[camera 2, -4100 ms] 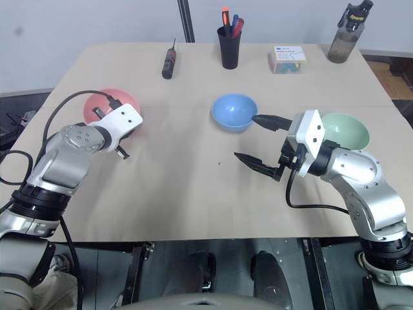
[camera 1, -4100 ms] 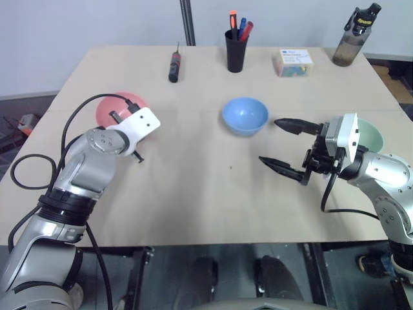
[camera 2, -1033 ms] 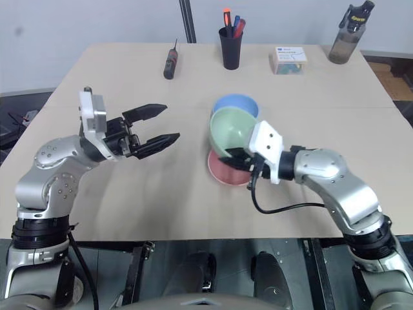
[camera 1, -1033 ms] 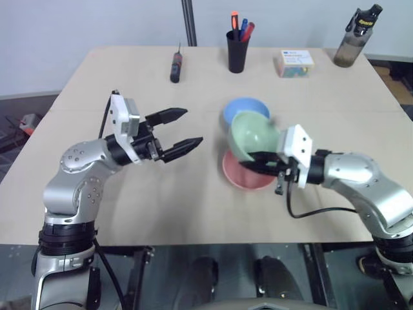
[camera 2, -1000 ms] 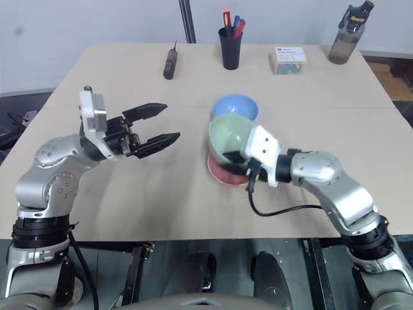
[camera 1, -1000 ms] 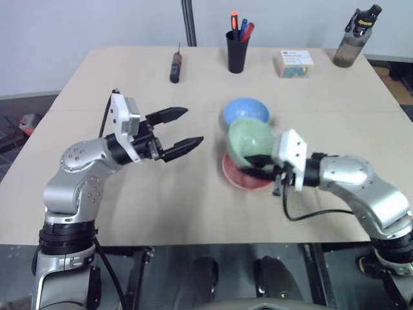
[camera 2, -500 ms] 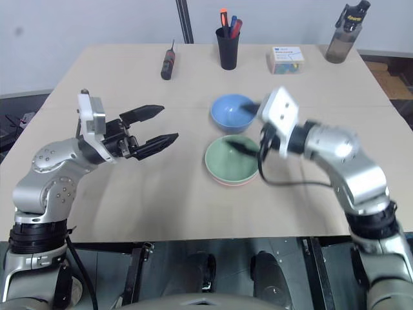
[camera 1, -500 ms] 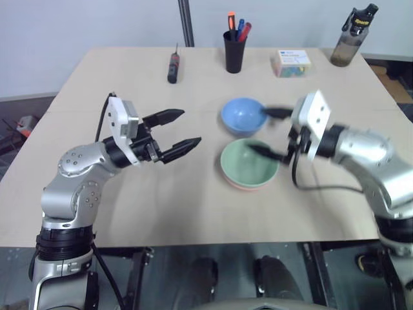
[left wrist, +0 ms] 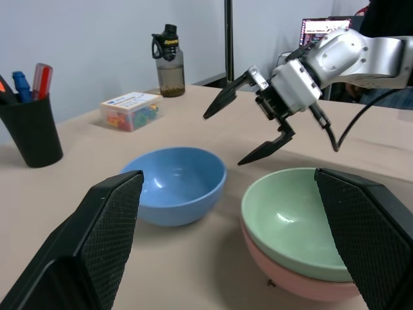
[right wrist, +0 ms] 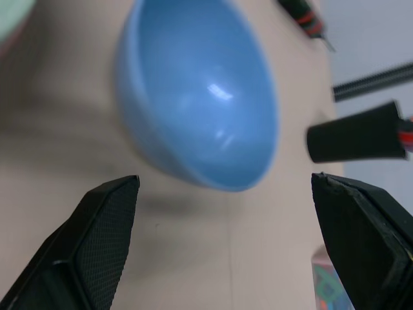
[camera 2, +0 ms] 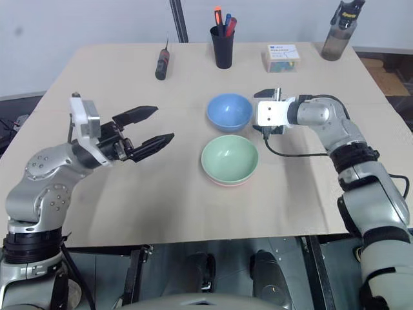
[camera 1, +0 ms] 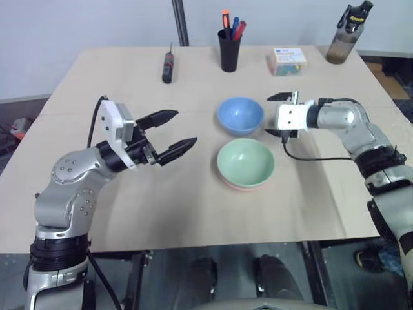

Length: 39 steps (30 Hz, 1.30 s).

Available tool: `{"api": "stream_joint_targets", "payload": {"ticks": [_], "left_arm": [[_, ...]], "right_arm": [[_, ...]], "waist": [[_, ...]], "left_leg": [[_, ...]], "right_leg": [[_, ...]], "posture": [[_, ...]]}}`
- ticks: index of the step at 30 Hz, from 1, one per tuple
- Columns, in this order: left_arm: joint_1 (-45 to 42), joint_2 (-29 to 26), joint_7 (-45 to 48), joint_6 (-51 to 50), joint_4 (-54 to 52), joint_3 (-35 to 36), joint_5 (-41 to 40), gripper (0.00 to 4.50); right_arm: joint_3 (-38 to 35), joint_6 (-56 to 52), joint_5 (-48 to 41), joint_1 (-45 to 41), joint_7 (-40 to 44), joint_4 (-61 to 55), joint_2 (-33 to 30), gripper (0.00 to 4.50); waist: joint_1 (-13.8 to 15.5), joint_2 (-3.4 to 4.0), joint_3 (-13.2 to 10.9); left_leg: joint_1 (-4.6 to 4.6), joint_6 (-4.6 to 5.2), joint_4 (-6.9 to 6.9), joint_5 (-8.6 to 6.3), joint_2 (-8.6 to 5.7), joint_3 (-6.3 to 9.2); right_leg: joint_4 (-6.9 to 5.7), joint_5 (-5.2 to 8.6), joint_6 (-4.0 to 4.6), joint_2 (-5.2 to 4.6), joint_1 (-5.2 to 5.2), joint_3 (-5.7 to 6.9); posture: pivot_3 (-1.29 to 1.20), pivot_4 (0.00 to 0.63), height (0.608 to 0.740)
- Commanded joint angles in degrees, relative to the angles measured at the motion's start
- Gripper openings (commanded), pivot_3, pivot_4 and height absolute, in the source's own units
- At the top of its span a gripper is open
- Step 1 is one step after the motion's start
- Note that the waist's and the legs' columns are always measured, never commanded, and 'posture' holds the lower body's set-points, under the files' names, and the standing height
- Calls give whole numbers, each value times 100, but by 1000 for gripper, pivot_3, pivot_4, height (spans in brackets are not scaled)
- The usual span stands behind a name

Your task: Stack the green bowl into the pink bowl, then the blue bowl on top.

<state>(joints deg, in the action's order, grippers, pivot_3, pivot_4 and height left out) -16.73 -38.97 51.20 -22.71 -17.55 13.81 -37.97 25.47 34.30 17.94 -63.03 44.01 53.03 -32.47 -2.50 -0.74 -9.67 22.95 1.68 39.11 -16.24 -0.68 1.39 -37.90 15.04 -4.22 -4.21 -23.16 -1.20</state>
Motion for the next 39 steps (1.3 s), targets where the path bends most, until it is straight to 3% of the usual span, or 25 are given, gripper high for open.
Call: {"api": "stream_joint_targets", "payload": {"ticks": [1, 7, 10, 12, 13, 20, 21, 27, 29, 31, 34, 39], "left_arm": [[114, -52, -143, -4, -368, 278, -132, 4500], [296, -68, -255, -64, -564, 384, -201, 4500], [390, -91, -294, -77, -644, 431, -239, 4500], [446, -109, -312, -78, -682, 457, -255, 4500], [467, -114, -325, -81, -699, 472, -260, 4500], [562, -90, -378, -57, -753, 499, -254, 4500], [561, -84, -383, -48, -745, 484, -248, 4500], [431, -75, -320, 11, -570, 380, -196, 4500], [326, -77, -279, 51, -425, 348, -148, 4500], [272, -72, -237, 95, -313, 330, -102, 4500], [231, -65, -175, 158, -186, 308, -49, 4500], [107, -71, -93, 250, 40, 245, 32, 4500]], "right_arm": [[118, 636, 316, -350, -136, 552, 227, 4455], [349, 1005, 901, -688, -596, 1267, 633, 4455], [455, 1029, 1156, -828, -784, 1547, 760, 3809], [511, 1056, 1300, -889, -894, 1675, 771, 3082], [515, 1064, 1328, -908, -923, 1722, 774, 2498], [460, 1163, 1444, -958, -923, 1827, 724, 211], [432, 1183, 1423, -968, -865, 1824, 702, 71], [39, 1500, 843, -1031, 7, 1638, 480, 71], [-470, 1235, -225, -967, 1230, 1080, 367, 71], [-802, 533, -1292, -692, 2452, 8, 177, 71], [-996, -1135, -2363, 3, 3386, -2098, -248, 71], [-1155, -3686, -3340, 1024, 3604, -5008, -878, 71]], "waist": [[-23, 1, 0], [-4, 2, -1], [-5, 3, -2], [0, 4, -2], [1, 4, -2], [-5, 6, -4], [-5, 6, -4], [4, 11, -7], [10, 15, -11], [5, 21, -17], [12, 21, -15], [70, 23, -16]], "left_leg": [[0, -1, 0, 0, 1, -1], [-1, -6, -1, 3, 2, -1], [-2, -7, -1, 4, 2, 0], [-1, -8, -1, 4, 2, 1], [-1, -8, -1, 4, 1, 2], [-2, -9, -2, 4, 0, 1], [-2, -8, -2, 4, 0, 1], [-2, -9, -3, 4, 0, 1], [-1, -9, -2, 4, -1, 2], [2, -8, -1, 5, 0, 3], [1, -8, -4, 3, 6, 7], [11, -6, -6, 2, 0, 17]], "right_leg": [[-1, 0, 0, 0, -1, -1], [-5, 0, 1, 1, -3, -3], [-6, 0, 1, 1, -3, -3], [-5, 0, 1, 2, -4, -2], [-5, 0, 1, 1, -3, -1], [-6, 0, 1, 1, -4, -2], [-6, 0, 1, 1, -4, -3], [-6, 0, 1, 1, -4, -2], [-4, 0, 1, 0, -3, -1], [-5, -1, 1, -1, -4, 0], [-4, 0, 1, -2, -2, 4], [-1, 0, 1, -35, -6, 16]], "posture": [[0, 150, 740], [0, 150, 740], [0, 150, 740], [0, 150, 740], [0, 150, 740], [0, 150, 740], [0, 150, 740], [0, 150, 740], [0, 150, 740], [0, 150, 740], [0, 150, 740], [0, 150, 740]]}}
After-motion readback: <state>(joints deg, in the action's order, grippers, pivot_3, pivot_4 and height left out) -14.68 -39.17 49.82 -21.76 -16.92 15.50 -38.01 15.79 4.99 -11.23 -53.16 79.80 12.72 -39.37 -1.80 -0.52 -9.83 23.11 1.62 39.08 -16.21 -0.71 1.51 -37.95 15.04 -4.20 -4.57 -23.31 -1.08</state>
